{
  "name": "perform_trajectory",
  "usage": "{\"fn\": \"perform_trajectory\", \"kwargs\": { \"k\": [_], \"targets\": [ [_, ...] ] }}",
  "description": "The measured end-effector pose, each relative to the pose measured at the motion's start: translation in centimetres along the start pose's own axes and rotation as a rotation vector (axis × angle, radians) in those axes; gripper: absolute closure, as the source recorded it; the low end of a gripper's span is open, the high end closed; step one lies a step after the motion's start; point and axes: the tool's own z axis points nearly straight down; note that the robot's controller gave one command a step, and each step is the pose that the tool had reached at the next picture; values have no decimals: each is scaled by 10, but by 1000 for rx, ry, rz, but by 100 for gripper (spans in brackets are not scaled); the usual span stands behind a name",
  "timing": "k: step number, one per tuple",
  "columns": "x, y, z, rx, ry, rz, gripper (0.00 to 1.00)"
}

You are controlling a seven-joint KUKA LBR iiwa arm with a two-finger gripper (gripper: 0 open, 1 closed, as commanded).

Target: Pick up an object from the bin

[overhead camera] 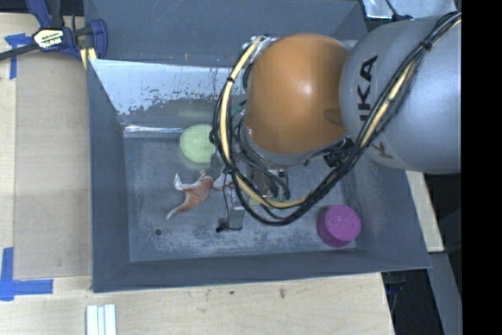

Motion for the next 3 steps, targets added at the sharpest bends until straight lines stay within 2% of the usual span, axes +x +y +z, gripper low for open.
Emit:
{"fn": "perform_trajectory", "kwargs": {
  "k": [1, 2, 3],
  "targets": [
    [-2, -1, -4, -2, -9, 3, 0],
    [-44, -15, 74, -2, -13, -49, 0],
    [-77, -6, 71, -1, -4, -115, 0]
  ]
}}
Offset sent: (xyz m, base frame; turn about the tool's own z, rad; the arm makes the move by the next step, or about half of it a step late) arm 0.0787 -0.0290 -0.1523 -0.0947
